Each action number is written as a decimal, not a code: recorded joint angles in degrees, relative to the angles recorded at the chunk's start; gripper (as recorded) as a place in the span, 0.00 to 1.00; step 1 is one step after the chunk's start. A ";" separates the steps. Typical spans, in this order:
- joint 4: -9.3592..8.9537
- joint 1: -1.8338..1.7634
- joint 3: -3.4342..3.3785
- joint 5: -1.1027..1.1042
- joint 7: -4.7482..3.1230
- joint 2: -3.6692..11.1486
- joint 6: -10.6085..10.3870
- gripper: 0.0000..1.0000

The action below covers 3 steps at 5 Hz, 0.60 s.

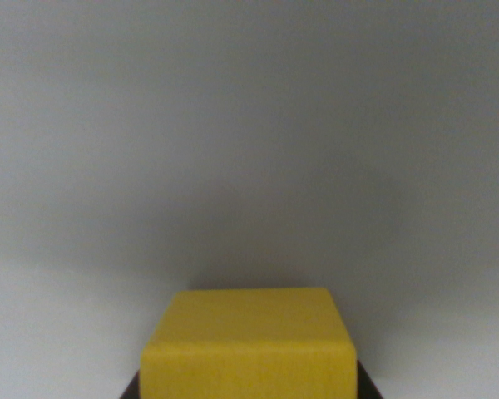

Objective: Pick yellow cube

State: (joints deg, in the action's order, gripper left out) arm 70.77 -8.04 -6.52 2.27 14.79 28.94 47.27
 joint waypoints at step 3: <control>0.76 0.00 -0.02 -0.03 0.00 -0.23 0.99 1.00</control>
State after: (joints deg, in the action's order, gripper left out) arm 71.53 -8.04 -6.54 2.24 14.79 28.71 48.26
